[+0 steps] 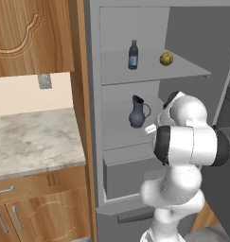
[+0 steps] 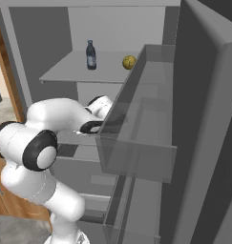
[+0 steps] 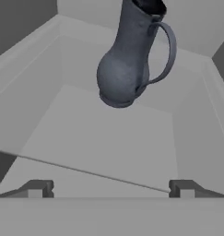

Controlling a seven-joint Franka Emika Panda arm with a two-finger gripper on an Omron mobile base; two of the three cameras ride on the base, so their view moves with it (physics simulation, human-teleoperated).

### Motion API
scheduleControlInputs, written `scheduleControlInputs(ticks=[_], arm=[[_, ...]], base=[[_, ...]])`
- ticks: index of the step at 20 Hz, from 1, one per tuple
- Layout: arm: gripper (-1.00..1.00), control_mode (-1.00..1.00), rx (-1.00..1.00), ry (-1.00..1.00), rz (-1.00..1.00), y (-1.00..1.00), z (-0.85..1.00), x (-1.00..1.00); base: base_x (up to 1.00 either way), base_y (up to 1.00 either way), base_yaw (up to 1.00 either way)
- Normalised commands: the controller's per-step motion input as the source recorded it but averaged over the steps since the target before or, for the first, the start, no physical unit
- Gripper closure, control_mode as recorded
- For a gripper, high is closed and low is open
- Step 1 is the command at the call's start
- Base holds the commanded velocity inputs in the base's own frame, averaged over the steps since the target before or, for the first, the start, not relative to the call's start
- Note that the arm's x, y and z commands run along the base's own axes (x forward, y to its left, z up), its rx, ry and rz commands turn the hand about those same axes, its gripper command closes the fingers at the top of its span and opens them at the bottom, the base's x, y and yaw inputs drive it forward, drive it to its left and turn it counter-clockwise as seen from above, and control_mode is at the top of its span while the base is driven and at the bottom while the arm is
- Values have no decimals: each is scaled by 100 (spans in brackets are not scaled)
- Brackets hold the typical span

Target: Move the pear and bottled drink from the second highest shelf to the top shelf to make space. Then, place the pitcher from the counter on the cleared second highest shelf.

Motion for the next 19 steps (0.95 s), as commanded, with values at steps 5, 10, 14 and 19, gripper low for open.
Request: scheduleControlInputs(ticks=[5, 10, 14, 19], arm=[[-100, -100, 13, 0, 0, 28, 69, -52], [-100, -100, 17, -7, 0, 21, 88, -64], [-100, -100, 23, -3, 0, 22, 87, -64], [-100, -100, 26, -2, 0, 24, 98, -43]], base=[[0, 0, 0], [0, 0, 0], [0, 0, 0], [0, 0, 0]])
